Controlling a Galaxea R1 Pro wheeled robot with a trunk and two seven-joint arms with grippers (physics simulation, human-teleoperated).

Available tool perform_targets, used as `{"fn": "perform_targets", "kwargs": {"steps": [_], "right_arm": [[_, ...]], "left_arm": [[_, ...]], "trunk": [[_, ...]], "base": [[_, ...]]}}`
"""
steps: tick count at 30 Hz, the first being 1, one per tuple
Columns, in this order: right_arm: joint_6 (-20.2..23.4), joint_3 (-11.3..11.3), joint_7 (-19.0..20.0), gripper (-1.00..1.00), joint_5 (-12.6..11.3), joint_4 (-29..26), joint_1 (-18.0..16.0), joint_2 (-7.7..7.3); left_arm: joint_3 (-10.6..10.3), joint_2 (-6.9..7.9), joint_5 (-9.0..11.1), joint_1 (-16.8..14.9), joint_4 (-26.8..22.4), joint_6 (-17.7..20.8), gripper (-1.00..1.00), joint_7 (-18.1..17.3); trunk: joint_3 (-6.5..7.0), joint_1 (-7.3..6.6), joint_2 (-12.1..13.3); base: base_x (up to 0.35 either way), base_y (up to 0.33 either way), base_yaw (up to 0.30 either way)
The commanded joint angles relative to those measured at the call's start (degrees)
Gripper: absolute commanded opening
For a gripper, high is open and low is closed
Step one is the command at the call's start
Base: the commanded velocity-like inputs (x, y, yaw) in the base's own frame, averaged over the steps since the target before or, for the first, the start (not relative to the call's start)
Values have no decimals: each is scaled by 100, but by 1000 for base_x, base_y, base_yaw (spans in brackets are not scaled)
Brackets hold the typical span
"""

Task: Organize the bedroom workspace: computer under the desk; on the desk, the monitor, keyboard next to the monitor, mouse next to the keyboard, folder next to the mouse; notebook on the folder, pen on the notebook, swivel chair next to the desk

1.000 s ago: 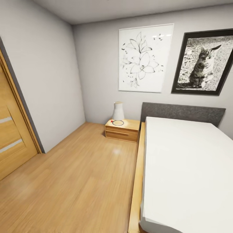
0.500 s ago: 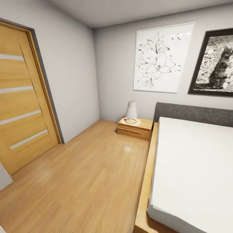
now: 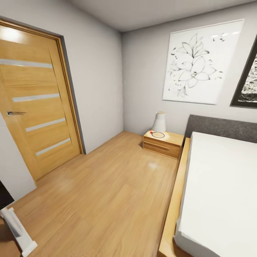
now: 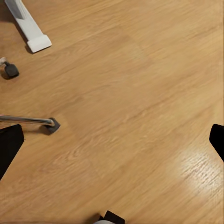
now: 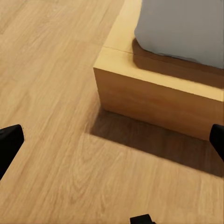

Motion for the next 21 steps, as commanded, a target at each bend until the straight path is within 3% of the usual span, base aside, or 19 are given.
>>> {"fn": "perform_targets", "kwargs": {"steps": [1,12,21], "right_arm": [[-13,-8,-22,100,22,1,-3,1],[-11,-7,-24,100,22,1,-3,1],[-5,-7,-23,100,22,1,-3,0]], "left_arm": [[30,0,35,1,-6,-4,100,-59],[30,0,35,1,-6,-2,100,-59],[29,0,35,1,-6,-4,100,-59]], "trunk": [[-6,0,-3],[-6,0,-3],[-6,0,-3]], "base": [[-1,0,273],[14,0,273],[266,0,273]]}}
